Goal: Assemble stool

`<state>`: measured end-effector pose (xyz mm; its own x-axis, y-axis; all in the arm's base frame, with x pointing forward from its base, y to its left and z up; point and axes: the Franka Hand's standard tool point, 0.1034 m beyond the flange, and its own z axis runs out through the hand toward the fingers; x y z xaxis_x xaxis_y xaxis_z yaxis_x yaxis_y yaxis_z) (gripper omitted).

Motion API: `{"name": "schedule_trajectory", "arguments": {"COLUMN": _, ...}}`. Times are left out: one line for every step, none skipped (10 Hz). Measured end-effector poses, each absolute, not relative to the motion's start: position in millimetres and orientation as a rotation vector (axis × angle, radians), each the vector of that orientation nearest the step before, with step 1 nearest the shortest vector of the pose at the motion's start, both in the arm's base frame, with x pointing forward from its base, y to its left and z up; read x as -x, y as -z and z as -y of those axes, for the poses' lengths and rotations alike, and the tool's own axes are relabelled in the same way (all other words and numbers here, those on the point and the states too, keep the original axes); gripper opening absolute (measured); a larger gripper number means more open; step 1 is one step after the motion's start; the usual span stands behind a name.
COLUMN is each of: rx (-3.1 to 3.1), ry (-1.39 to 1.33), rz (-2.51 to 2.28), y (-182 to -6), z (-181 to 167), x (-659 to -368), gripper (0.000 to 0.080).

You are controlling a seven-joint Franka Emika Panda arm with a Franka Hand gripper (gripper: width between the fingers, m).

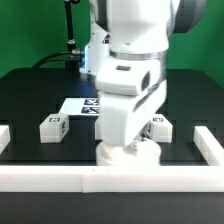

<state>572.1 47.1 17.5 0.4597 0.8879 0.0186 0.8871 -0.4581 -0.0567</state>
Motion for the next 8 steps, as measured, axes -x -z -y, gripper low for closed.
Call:
{"name": "schedule_trajectory", "arguments": {"rx": 2.622, "ry": -0.032, "rz": 1.610, "y": -16.3, "z": -59.4, "x": -572.6, "gripper": 0.0031}}
{"name": "schedule_trajectory", "arguments": {"rx": 2.635, "ry": -0.030, "rz": 1.583, "y": -14.7, "z": -71.3, "x": -573.2, "gripper": 0.0031}}
{"name": "schedule_trajectory", "arguments": {"rx": 2.651, "ry": -0.026, "rz": 1.552, "y": -14.9, "z": -85.5, "x": -574.2, "gripper": 0.0031}}
{"name": "schedule_trajectory", "arguments": {"rx": 2.657, "ry": -0.023, "rz": 1.543, "y": -14.8, "z": -94.9, "x": -574.3, "gripper": 0.0031}}
{"name": "schedule_trajectory", "arguments": {"rx": 2.670, "ry": -0.021, "rz": 1.521, "y": -14.2, "z": -104.3, "x": -575.4, "gripper": 0.0031}}
{"name": "schedule_trajectory", "arguments": {"rx": 2.675, "ry": -0.021, "rz": 1.512, "y": -13.6, "z": -110.3, "x": -575.8, "gripper": 0.0031}}
{"name": "schedule_trajectory", "arguments": {"rx": 2.677, "ry": -0.020, "rz": 1.510, "y": -13.5, "z": -113.1, "x": -576.0, "gripper": 0.0031}}
{"name": "schedule_trajectory", "arguments": {"rx": 2.681, "ry": -0.020, "rz": 1.503, "y": -13.3, "z": -113.1, "x": -576.0, "gripper": 0.0031}}
